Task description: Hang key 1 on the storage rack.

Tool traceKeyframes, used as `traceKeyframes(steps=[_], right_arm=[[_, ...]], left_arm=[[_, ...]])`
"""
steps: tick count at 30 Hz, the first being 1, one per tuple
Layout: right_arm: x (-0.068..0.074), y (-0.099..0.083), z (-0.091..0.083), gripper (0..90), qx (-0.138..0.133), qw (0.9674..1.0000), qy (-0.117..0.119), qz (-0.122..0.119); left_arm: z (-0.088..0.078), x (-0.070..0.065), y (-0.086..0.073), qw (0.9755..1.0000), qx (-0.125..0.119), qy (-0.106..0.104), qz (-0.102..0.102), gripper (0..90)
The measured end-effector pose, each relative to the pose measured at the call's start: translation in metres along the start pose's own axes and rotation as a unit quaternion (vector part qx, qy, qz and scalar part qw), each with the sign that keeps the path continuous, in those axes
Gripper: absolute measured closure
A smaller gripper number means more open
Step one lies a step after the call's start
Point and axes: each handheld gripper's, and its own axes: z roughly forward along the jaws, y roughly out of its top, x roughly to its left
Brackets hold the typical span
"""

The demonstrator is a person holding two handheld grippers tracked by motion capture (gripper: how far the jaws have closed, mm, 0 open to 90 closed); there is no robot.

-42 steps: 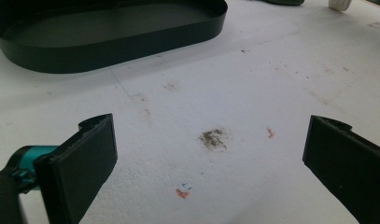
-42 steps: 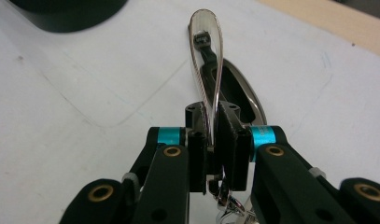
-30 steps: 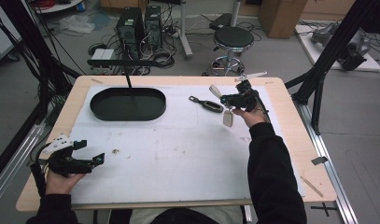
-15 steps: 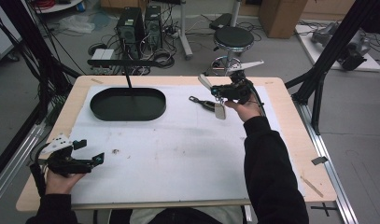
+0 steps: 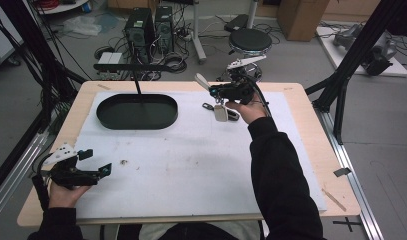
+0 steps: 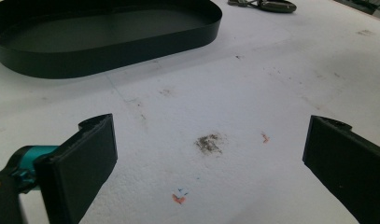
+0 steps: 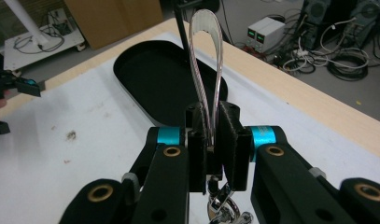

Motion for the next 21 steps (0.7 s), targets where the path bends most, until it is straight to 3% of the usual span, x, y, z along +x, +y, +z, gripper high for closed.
traceKeyframes(steps=[21], right_arm=[[0.016, 0.035, 0.035, 82.4, 0.011, 0.9991, 0.038, -0.015]], left_arm=[[0.002, 0.000, 0.001, 1.0000, -0.001, -0.005, 0.002, 3.5]])
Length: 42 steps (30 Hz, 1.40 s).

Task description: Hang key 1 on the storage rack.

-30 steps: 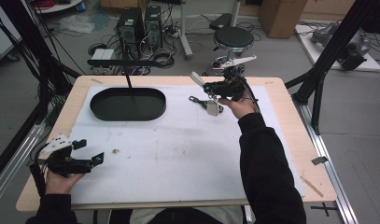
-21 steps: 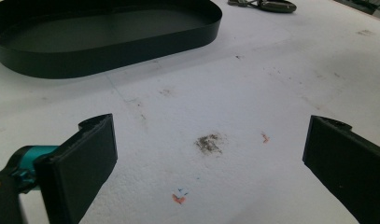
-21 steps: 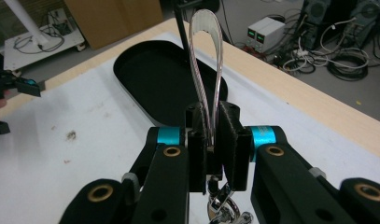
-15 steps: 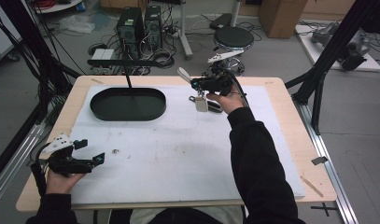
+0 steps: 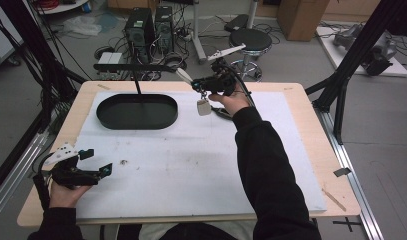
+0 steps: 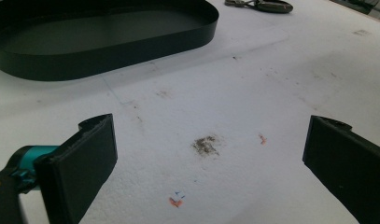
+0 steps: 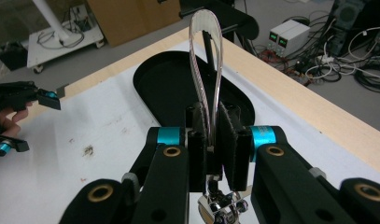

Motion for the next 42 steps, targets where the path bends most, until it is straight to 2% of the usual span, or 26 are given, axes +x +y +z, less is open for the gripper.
traceKeyframes(steps=[8, 15, 20, 25, 29, 42], right_arm=[[0.008, 0.022, 0.016, 82.4, 0.008, 0.9998, 0.012, -0.016], [0.013, 0.041, 0.031, 82.4, 0.007, 0.9995, 0.026, -0.016], [0.013, 0.049, 0.042, 82.4, 0.003, 0.9992, 0.037, -0.013], [0.012, 0.060, 0.054, 82.4, 0.001, 0.9983, 0.052, -0.025], [0.010, 0.069, 0.065, 82.4, 0.001, 0.9980, 0.059, -0.025], [0.009, 0.077, 0.096, 82.4, 0.013, 0.9980, 0.059, -0.017]], left_arm=[[0.001, 0.001, 0.000, 1.0000, -0.002, -0.002, 0.000, 3.5], [0.001, 0.001, 0.000, 1.0000, -0.002, -0.004, 0.000, 3.5], [0.002, 0.001, 0.000, 1.0000, -0.002, -0.005, 0.001, 3.5], [0.003, 0.003, 0.000, 1.0000, -0.002, -0.005, -0.001, 3.5], [0.005, 0.004, 0.000, 1.0000, -0.001, -0.006, -0.002, 3.5], [0.005, 0.006, 0.000, 1.0000, -0.003, -0.007, -0.005, 3.5]])
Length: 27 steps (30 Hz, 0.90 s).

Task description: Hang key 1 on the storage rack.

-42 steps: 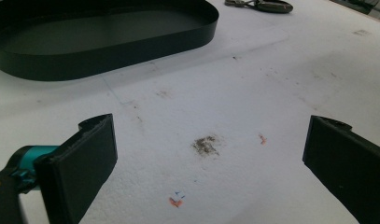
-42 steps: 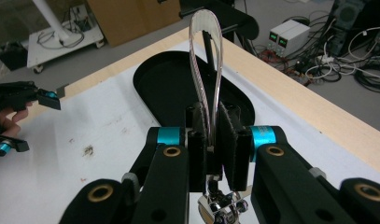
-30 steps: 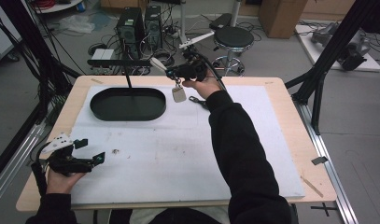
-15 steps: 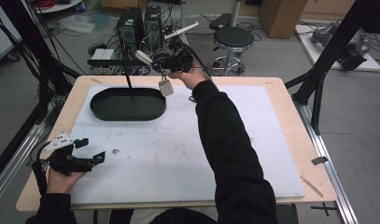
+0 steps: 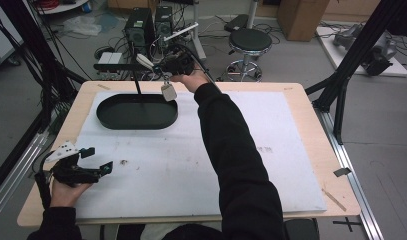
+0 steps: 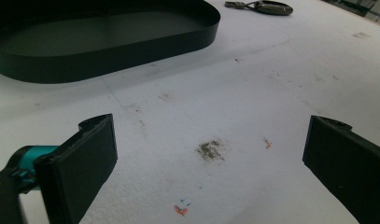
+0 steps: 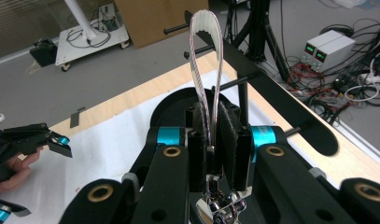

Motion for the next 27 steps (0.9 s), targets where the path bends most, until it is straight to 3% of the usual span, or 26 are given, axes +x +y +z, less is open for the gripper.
traceKeyframes(steps=[15, 27], right_arm=[[-0.002, 0.023, 0.022, 82.4, -0.006, 0.9999, 0.006, -0.008], [-0.021, 0.019, 0.025, 82.3, 0.009, 0.9994, -0.034, 0.004]], left_arm=[[-0.001, 0.000, 0.000, 1.0000, -0.001, 0.000, 0.000, 3.5], [-0.001, 0.001, 0.000, 1.0000, 0.002, -0.001, 0.001, 3.5]])
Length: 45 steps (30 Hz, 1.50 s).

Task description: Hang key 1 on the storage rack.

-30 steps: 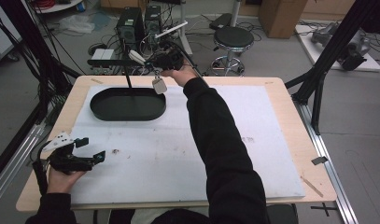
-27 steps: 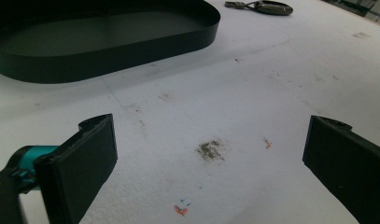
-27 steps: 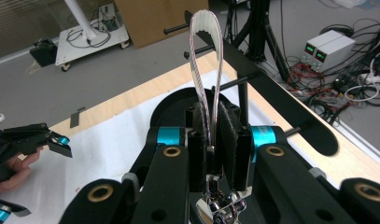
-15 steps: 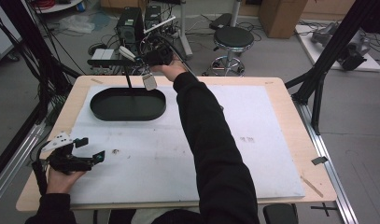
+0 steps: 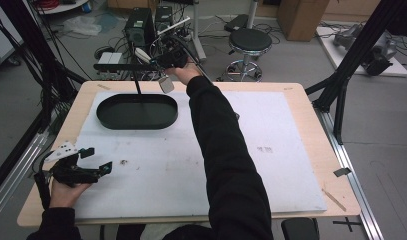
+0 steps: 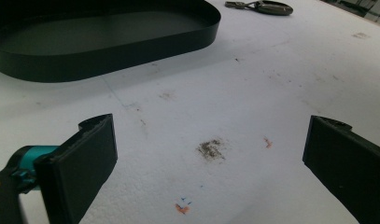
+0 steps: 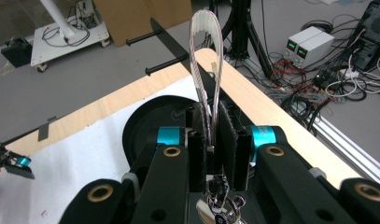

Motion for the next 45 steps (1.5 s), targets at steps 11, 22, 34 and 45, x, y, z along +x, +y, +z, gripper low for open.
traceKeyframes(steps=[11, 22, 34, 45], right_arm=[[-0.006, -0.002, 0.010, 82.3, -0.009, 0.9993, -0.034, 0.009], [-0.014, -0.006, 0.019, 82.1, -0.019, 0.9984, -0.047, 0.026], [-0.016, -0.021, -0.011, 34.5, -0.042, 0.9948, -0.073, 0.057], [-0.026, -0.043, -0.051, 0.7, -0.045, 0.9917, -0.101, 0.066]], left_arm=[[0.000, 0.000, 0.000, 1.0000, 0.000, 0.000, 0.000, 3.5], [0.001, 0.001, 0.000, 1.0000, 0.000, -0.001, -0.001, 3.5], [0.001, 0.000, 0.001, 1.0000, -0.005, -0.001, -0.001, 3.5], [0.000, -0.001, 0.001, 1.0000, -0.003, 0.001, -0.001, 3.5]])
